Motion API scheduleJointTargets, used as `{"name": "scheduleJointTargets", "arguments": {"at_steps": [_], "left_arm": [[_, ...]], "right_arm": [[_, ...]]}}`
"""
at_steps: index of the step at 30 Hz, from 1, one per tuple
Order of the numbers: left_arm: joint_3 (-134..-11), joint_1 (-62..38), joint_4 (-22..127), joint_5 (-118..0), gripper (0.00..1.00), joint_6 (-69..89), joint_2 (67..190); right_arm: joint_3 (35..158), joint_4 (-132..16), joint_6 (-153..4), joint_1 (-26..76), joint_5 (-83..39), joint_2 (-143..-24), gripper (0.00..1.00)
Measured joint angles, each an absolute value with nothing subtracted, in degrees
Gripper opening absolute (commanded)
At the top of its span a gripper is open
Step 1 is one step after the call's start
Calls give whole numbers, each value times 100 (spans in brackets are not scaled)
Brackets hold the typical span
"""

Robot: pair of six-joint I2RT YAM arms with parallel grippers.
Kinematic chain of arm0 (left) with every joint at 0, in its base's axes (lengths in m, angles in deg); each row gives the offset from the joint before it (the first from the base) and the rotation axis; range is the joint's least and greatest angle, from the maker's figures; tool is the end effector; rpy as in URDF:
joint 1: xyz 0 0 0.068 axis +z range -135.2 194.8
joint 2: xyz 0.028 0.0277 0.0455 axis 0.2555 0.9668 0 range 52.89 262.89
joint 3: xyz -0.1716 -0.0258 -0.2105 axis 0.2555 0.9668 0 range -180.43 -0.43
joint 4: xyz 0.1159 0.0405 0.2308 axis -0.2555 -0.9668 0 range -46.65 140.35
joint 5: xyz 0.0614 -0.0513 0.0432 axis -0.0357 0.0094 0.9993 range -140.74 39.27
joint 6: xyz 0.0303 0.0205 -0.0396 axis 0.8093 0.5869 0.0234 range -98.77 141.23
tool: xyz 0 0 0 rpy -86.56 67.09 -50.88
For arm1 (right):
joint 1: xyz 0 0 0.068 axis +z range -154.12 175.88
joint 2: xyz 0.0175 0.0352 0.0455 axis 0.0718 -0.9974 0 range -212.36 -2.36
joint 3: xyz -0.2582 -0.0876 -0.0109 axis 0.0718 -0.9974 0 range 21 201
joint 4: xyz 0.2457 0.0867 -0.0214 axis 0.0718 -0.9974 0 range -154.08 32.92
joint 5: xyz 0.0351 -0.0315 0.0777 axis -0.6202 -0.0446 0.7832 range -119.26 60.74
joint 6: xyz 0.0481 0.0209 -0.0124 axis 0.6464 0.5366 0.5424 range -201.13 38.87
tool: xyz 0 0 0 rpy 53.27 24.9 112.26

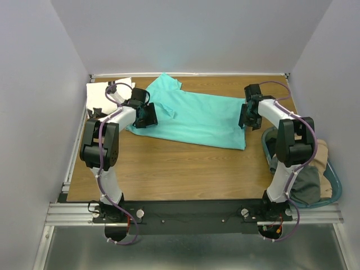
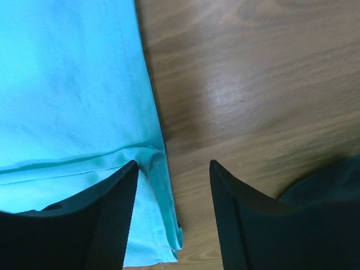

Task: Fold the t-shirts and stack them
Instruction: Fold the tshirt

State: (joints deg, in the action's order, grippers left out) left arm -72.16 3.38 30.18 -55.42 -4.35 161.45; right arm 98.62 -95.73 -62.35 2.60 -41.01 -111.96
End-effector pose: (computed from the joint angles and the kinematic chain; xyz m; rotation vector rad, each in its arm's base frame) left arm 0.3874 -0.0813 0.1731 -0.2891 2.5834 -0.3452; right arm 0.3824 0.0377 0.1808 0.3386 2.7421 -0.1730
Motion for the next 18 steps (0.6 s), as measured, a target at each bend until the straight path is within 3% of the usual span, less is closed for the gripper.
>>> {"name": "scheduleJointTargets", "arguments": {"at_steps": [18], "left_arm": [[-7948, 216, 2985, -6100, 70, -527, 16024]], "right_arm": [[10507, -9405, -6676, 768, -2604, -10726, 72]]}}
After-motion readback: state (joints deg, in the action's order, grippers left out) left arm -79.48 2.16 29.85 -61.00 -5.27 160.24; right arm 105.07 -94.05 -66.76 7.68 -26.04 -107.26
